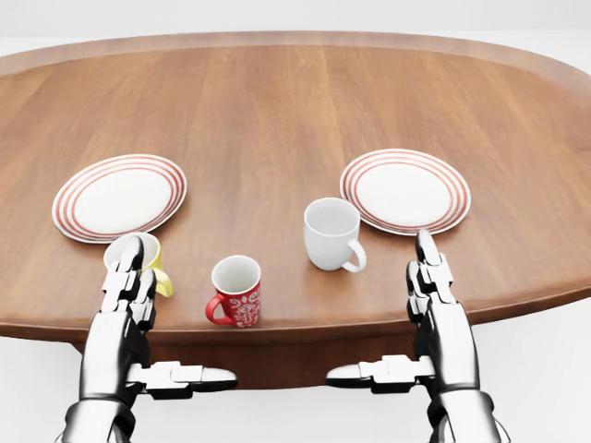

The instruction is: Put the red mug on the left plate.

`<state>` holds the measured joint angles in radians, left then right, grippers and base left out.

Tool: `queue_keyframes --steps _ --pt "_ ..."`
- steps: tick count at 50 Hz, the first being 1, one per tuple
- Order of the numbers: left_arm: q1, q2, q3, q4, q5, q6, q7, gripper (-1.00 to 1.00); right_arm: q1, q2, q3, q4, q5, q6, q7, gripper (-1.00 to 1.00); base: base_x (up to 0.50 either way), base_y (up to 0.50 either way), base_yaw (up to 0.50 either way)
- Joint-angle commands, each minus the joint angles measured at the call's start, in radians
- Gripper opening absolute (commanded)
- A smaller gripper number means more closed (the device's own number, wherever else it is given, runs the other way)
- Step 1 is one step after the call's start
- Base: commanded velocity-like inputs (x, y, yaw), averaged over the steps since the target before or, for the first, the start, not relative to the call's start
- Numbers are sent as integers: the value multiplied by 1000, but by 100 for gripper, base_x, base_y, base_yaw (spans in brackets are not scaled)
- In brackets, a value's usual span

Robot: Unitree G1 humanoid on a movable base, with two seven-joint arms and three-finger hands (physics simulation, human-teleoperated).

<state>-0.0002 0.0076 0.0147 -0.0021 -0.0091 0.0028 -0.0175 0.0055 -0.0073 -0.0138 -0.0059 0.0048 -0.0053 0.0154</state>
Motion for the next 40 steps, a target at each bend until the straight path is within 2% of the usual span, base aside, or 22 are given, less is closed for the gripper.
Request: queue_keyframes --steps 1,10,19,27,32,34,37,39,40 --pt "-6 12 18 5 -7 7 -29 100 10 -10 -19 -11 -9 -6 14 100 0 0 0" --pt "-6 11 17 6 -8 6 -38 100 20 -10 -20 -10 5 -31 34 100 0 0 0" --pt "-7 11 19 5 -8 12 -35 100 20 -10 -10 -2 -5 -33 44 100 0 0 0" --pt "-4 11 19 1 -3 13 -29 100 22 -11 -9 6 0 -51 65 100 0 0 0" --pt "2 11 22 -9 -6 16 -27 100 28 -12 -9 -17 -3 -46 70 100 0 0 0" --pt "31 5 21 -60 0 19 -9 100 78 -13 7 -127 -31 -34 74 100 0 0 0" --pt "146 -9 10 -238 19 3 22 100 212 -13 40 -357 -58 -39 108 100 0 0 0" --pt "200 -16 5 -311 32 -8 39 100 270 -15 53 -437 -50 -51 134 100 0 0 0" --pt "245 -22 2 -366 39 -32 53 100 319 -19 71 -492 -53 -76 150 100 0 0 0"
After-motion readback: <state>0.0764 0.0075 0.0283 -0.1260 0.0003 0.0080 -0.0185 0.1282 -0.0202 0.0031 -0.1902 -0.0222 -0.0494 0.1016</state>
